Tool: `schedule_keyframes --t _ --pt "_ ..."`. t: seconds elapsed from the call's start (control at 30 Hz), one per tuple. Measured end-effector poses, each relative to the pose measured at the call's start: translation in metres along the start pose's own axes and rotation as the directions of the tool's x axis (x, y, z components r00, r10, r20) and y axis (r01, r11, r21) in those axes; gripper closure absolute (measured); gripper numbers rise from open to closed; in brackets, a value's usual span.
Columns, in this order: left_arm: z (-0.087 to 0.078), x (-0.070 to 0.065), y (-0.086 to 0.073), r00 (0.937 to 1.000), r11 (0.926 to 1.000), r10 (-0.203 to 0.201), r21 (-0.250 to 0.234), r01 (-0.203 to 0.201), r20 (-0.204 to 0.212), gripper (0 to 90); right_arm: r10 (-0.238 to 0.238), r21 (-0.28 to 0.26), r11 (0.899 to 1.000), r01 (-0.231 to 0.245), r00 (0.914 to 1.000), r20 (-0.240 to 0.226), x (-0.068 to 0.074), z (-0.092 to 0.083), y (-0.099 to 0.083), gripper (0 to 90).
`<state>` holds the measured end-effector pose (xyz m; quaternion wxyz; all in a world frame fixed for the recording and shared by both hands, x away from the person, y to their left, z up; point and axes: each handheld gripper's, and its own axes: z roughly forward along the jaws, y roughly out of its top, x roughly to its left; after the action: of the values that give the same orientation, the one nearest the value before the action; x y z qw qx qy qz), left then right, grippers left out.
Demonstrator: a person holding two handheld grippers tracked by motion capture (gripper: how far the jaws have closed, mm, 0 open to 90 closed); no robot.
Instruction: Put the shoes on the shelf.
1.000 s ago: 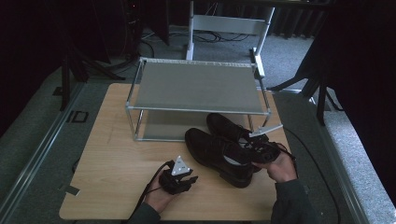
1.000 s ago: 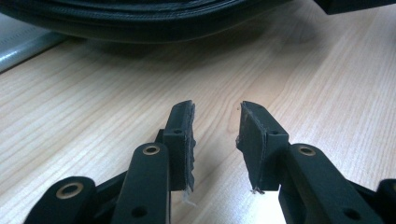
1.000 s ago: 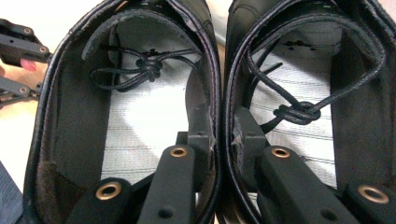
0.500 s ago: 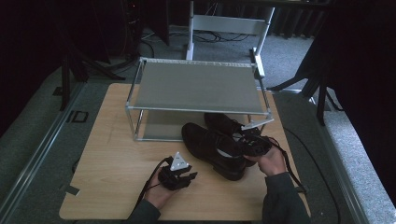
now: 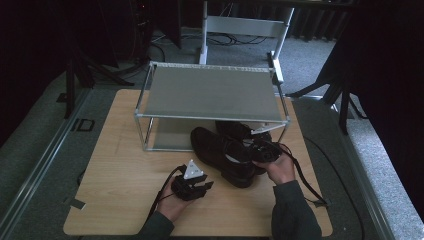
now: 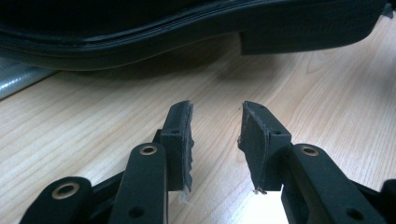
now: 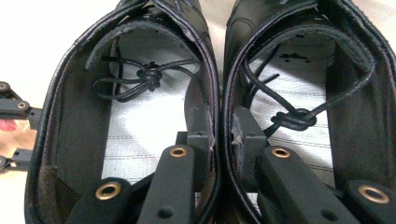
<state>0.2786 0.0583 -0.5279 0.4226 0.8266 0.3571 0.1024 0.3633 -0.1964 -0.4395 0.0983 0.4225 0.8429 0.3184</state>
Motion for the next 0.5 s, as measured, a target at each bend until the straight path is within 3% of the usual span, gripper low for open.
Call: schedule_keyframes --t 0.2,0.33,0.5 --pt "0.001 -0.001 0.008 1.0000 1.0000 0.001 -0.009 -0.001 -0.003 62.7 0.023 -0.019 1.000 -0.023 0.9993 0.031 0.003 0.005 0.003 80.3" --pt "0.002 -0.002 0.015 0.9991 0.9993 -0.031 -0.019 0.031 0.028 61.9 0.030 -0.024 0.999 -0.029 0.9989 0.035 0.004 0.009 0.006 80.3" --pt "0.005 -0.004 0.021 0.9991 0.9991 -0.032 -0.025 0.033 0.026 61.4 0.035 -0.043 0.999 -0.032 0.9975 0.061 0.010 0.014 0.010 80.3"
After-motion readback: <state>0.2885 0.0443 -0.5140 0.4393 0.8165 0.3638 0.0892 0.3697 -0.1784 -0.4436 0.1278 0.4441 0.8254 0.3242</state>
